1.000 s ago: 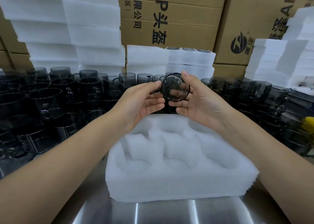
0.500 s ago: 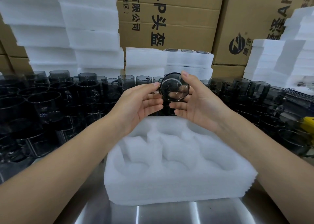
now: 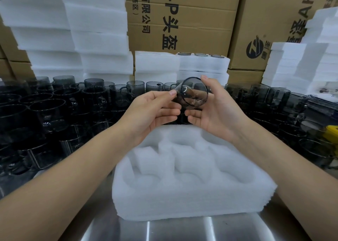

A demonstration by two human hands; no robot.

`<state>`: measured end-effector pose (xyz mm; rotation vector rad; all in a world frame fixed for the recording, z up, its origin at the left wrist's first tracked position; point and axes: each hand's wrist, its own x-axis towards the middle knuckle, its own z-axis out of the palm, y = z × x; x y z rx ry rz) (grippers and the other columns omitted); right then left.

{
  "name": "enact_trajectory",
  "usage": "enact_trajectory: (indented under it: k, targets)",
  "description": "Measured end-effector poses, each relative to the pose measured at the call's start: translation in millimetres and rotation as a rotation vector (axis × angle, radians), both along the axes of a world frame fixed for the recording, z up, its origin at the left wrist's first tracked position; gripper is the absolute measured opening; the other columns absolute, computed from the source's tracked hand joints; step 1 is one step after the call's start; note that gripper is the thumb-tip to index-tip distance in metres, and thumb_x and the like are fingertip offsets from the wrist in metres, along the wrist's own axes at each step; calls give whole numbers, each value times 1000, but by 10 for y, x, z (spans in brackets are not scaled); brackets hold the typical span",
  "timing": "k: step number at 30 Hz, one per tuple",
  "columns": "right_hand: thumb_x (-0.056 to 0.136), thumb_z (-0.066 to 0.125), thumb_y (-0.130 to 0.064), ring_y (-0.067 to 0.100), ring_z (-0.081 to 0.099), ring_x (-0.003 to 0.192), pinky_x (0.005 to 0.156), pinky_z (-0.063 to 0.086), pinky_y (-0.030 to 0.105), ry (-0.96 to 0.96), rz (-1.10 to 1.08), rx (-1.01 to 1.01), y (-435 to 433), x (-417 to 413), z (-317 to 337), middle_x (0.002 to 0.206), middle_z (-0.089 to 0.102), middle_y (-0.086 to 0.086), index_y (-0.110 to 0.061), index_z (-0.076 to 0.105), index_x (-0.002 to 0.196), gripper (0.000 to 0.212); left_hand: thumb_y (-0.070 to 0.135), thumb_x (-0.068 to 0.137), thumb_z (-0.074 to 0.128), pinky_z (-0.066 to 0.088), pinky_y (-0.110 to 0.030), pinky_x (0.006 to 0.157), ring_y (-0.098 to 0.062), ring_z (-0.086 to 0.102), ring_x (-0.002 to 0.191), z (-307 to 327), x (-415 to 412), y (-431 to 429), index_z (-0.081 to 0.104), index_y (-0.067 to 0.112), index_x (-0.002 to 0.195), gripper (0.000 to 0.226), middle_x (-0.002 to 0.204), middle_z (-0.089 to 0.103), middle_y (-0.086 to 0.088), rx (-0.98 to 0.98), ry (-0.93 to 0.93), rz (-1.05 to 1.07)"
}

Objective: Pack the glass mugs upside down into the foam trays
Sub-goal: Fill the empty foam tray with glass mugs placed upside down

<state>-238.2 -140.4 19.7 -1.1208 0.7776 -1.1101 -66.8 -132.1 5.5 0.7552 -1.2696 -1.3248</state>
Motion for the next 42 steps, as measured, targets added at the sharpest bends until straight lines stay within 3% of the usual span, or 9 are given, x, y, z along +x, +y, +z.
enact_trajectory:
  k: [9, 15, 22, 26, 30, 32, 34, 37, 42]
  targets:
    - [66, 66, -56, 13, 56, 56, 54, 50, 23, 54, 27, -92, 5, 7, -21, 78, 60, 2, -12, 60, 106, 60, 34, 93, 58, 53, -18, 57, -10, 66, 58, 6, -7, -20, 60, 9, 93, 25, 62, 69, -1, -13, -3, 162]
    - [57, 73, -57, 12, 59, 57, 54, 51, 23, 129, 16, -191, 8, 39, -27, 68, 65, 1, -16, 60, 98, 59, 33, 96, 55, 52, -20, 51, -8, 59, 50, 72, 83, -32, 61, 10, 92, 24, 59, 63, -2, 26, -87, 108]
    - [64, 70, -56, 16, 62, 57, 53, 52, 24, 107, 59, -212, 15, 62, -29, 72, 69, 8, -17, 63, 93, 49, 41, 72, 69, 57, -22, 57, -16, 69, 62, 285, 463, 12, 66, 17, 65, 25, 82, 74, -15, -25, -435, -162]
    - [71, 70, -42, 18, 61, 54, 50, 51, 25, 108, 57, -203, 15, 76, -44, 71, 67, 14, -16, 62, 85, 31, 47, 73, 76, 56, -22, 60, -17, 73, 70, 389, 675, 111, 78, 21, 95, 33, 98, 74, -13, -30, -584, -467]
    - [73, 56, -32, 19, 59, 54, 49, 50, 25, 168, 34, -201, 13, 93, -55, 67, 65, 12, -14, 64, 80, 21, 47, 62, 79, 43, -15, 44, -8, 52, 43, 436, 701, 126, 75, 29, 87, 31, 61, 65, 1, -141, -662, -355]
    - [74, 56, -34, 17, 59, 54, 49, 50, 24, 205, 30, -206, 14, 90, -59, 67, 67, 10, -14, 67, 80, 23, 44, 60, 75, 43, -16, 47, -7, 52, 52, 423, 661, 108, 72, 34, 85, 27, 63, 58, 6, -210, -588, -223]
    - [78, 56, -35, 15, 59, 56, 51, 51, 23, 245, 42, -218, 22, 95, -70, 72, 69, 7, -15, 71, 80, 25, 38, 59, 77, 52, -21, 64, -5, 65, 81, 390, 630, 86, 68, 46, 103, 45, 91, 67, 12, -271, -551, -215]
    - [89, 54, -37, 19, 62, 66, 58, 53, 25, 295, 44, -253, 31, 107, -93, 82, 72, 9, -14, 76, 84, 32, 31, 63, 79, 49, -22, 93, -1, 55, 120, 353, 516, 139, 51, 52, 128, 74, 127, 60, 19, -377, -686, -323]
    - [74, 60, -54, 22, 62, 79, 72, 52, 33, 332, 21, -258, 59, 106, -84, 85, 72, 9, -12, 74, 90, 47, 32, 65, 84, 46, -15, 95, 9, 53, 116, 332, 374, 186, 48, 45, 132, 76, 122, 62, 23, -480, -810, -183]
